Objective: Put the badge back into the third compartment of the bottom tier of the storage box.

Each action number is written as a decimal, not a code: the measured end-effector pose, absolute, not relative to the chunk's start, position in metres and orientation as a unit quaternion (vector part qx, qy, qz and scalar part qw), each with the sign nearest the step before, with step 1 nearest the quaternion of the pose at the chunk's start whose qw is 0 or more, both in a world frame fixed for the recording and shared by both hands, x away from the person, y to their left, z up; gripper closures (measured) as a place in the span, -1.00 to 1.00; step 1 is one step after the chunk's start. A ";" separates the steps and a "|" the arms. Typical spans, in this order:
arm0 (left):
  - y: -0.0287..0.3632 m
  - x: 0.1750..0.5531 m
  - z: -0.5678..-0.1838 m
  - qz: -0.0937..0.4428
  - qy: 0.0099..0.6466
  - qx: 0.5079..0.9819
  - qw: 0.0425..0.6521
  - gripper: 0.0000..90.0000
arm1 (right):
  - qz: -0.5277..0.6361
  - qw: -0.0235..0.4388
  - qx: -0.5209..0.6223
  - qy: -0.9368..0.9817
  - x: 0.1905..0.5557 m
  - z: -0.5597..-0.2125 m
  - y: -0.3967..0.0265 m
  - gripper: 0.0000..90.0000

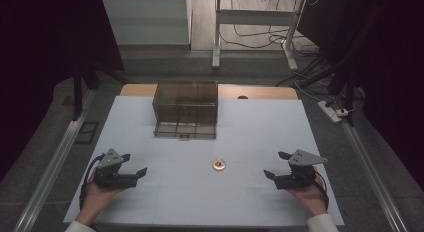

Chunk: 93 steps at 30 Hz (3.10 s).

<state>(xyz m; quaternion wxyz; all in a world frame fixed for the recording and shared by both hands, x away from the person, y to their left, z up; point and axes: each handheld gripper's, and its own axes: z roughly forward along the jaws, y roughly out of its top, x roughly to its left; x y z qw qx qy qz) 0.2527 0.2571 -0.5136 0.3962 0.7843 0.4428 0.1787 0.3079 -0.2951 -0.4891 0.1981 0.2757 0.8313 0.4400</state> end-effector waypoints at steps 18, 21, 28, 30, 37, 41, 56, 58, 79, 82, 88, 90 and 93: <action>0.256 0.253 -0.515 0.178 0.440 0.788 0.392 -0.62 | 0.442 0.195 0.264 0.835 0.309 -0.485 -0.279 -0.68; 0.256 0.253 -0.515 0.178 0.440 0.788 0.391 -0.62 | 0.437 0.196 0.262 0.838 0.310 -0.484 -0.276 -0.67; 0.256 0.253 -0.515 0.178 0.440 0.789 0.390 -0.62 | 0.441 0.196 0.255 0.838 0.310 -0.480 -0.269 -0.67; 0.255 0.254 -0.516 0.178 0.441 0.789 0.390 -0.62 | 0.442 0.194 0.253 0.839 0.311 -0.478 -0.266 -0.67; 0.255 0.254 -0.516 0.178 0.440 0.789 0.389 -0.62 | 0.442 0.192 0.247 0.841 0.313 -0.474 -0.258 -0.67; 0.255 0.254 -0.516 0.178 0.440 0.789 0.389 -0.62 | 0.446 0.190 0.245 0.840 0.316 -0.470 -0.253 -0.67; 0.254 0.255 -0.516 0.179 0.439 0.791 0.387 -0.62 | 0.440 0.180 0.228 0.850 0.319 -0.468 -0.233 -0.65; 0.254 0.255 -0.516 0.179 0.439 0.791 0.386 -0.62 | 0.439 0.179 0.226 0.851 0.320 -0.469 -0.229 -0.65; 0.254 0.254 -0.516 0.178 0.438 0.792 0.385 -0.61 | 0.425 0.167 0.215 0.863 0.330 -0.472 -0.203 -0.65; 0.254 0.254 -0.516 0.178 0.438 0.792 0.386 -0.61 | 0.423 0.164 0.214 0.865 0.332 -0.473 -0.198 -0.65; 0.254 0.255 -0.517 0.177 0.438 0.793 0.385 -0.61 | 0.423 0.159 0.211 0.867 0.334 -0.472 -0.191 -0.65; 0.254 0.255 -0.517 0.177 0.438 0.792 0.386 -0.61 | 0.421 0.157 0.208 0.869 0.336 -0.472 -0.186 -0.65; 0.254 0.254 -0.516 0.178 0.438 0.792 0.386 -0.61 | 0.415 0.156 0.206 0.873 0.338 -0.473 -0.182 -0.65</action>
